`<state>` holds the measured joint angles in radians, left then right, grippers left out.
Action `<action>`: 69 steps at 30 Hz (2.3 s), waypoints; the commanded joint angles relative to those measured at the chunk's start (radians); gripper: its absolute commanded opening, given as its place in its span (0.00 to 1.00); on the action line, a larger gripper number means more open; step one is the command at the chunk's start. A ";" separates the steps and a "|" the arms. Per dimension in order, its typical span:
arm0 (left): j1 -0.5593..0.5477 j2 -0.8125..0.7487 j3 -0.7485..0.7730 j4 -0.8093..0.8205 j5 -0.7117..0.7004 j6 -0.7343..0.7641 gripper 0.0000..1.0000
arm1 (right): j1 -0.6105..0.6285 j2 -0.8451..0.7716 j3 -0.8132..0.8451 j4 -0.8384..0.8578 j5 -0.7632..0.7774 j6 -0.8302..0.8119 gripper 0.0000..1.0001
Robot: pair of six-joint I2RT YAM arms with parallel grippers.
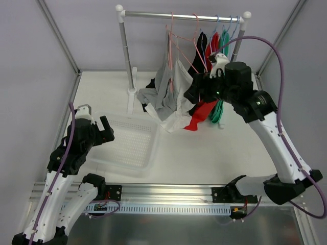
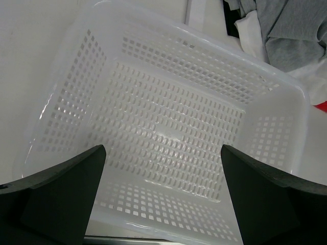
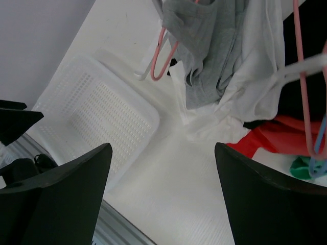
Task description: Remove the tank top from the hanger
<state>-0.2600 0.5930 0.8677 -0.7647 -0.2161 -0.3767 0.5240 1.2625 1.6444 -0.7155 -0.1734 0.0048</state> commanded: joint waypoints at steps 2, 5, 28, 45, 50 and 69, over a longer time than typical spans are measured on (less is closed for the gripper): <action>0.010 -0.005 -0.009 0.030 0.034 0.018 0.99 | 0.065 0.099 0.149 0.131 0.244 -0.081 0.86; 0.010 -0.009 -0.010 0.034 0.034 0.019 0.99 | 0.073 0.199 0.189 0.181 0.325 -0.097 0.86; 0.010 0.047 -0.009 0.042 0.064 0.030 0.99 | 0.131 0.706 0.650 0.232 0.526 -0.178 0.49; 0.011 0.039 -0.012 0.051 0.092 0.038 0.99 | 0.156 0.661 0.649 0.301 0.572 -0.140 0.01; 0.011 0.034 -0.012 0.053 0.095 0.038 0.99 | 0.156 0.647 0.663 0.317 0.569 -0.158 0.00; 0.010 -0.010 -0.012 0.058 0.089 0.041 0.99 | 0.154 0.398 0.439 0.324 0.531 -0.193 0.00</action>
<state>-0.2600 0.5865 0.8558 -0.7376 -0.1333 -0.3523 0.6731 1.7847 2.1212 -0.4671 0.3664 -0.1749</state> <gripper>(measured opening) 0.986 0.044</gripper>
